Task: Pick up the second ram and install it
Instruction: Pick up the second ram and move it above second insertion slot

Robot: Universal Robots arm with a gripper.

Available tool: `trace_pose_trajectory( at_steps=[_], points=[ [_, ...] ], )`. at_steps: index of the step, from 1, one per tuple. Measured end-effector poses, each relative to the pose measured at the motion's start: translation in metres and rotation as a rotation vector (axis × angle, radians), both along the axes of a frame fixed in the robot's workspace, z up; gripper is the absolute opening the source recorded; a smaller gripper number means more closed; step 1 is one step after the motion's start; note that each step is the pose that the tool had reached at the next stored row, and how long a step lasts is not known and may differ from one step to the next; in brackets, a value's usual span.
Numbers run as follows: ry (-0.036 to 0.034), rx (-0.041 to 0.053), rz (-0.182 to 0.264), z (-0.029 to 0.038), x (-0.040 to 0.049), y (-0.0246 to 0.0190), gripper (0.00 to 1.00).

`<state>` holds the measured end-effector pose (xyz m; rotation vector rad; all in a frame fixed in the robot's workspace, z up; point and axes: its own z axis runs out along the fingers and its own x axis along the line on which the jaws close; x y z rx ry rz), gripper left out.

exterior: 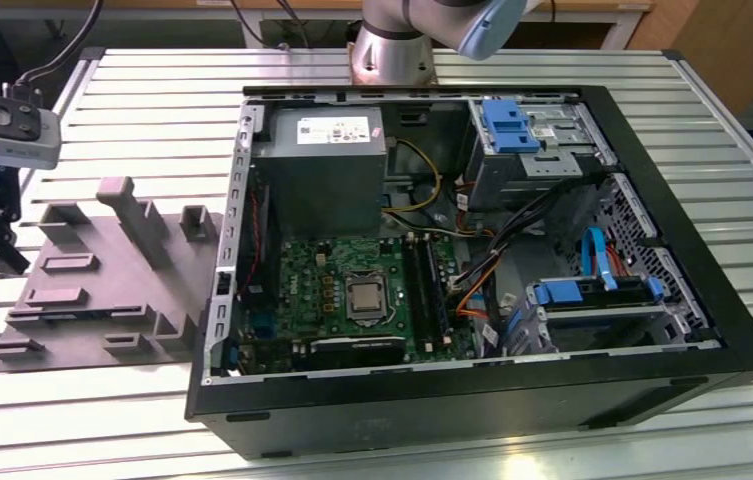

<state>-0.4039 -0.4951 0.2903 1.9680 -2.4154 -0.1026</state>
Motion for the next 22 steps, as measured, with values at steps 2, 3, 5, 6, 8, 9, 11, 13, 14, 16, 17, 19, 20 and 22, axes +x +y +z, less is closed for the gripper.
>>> trace_pose_trajectory(
  at_steps=[2,3,5,6,8,9,11,13,14,16,17,19,20,22],
  points=[
    [0.0000,0.0000,0.000,-0.0003,0.0000,0.0000,0.11],
    [0.0000,0.0000,0.001,-0.0005,0.0000,0.0000,0.11],
    [0.0000,0.0000,0.001,-0.0009,0.0000,0.0000,0.11],
    [0.0000,0.0000,0.001,-0.0011,0.0000,0.0000,0.11],
    [0.0000,0.0000,0.002,-0.0015,0.0000,0.0000,0.11],
    [0.0000,0.0000,0.002,-0.0017,0.0000,0.0000,0.11],
    [0.0000,0.0000,0.002,-0.0021,0.0000,0.0000,0.11],
    [0.0000,0.0000,0.003,-0.0025,0.0000,0.0000,0.11],
    [0.0000,0.0000,0.003,-0.0026,0.0000,0.0000,0.11],
    [-0.0001,0.0000,0.005,-0.0041,0.0000,0.0000,0.11],
    [0.0000,0.0000,0.005,-0.0042,0.0000,0.0000,0.11],
    [0.0000,0.0001,0.006,-0.0046,0.0000,0.0000,0.11],
    [0.0000,0.0000,0.006,-0.0048,0.0000,0.0000,0.11],
    [0.0000,0.0000,0.010,-0.0066,0.0000,0.0000,0.11]
  ],
)
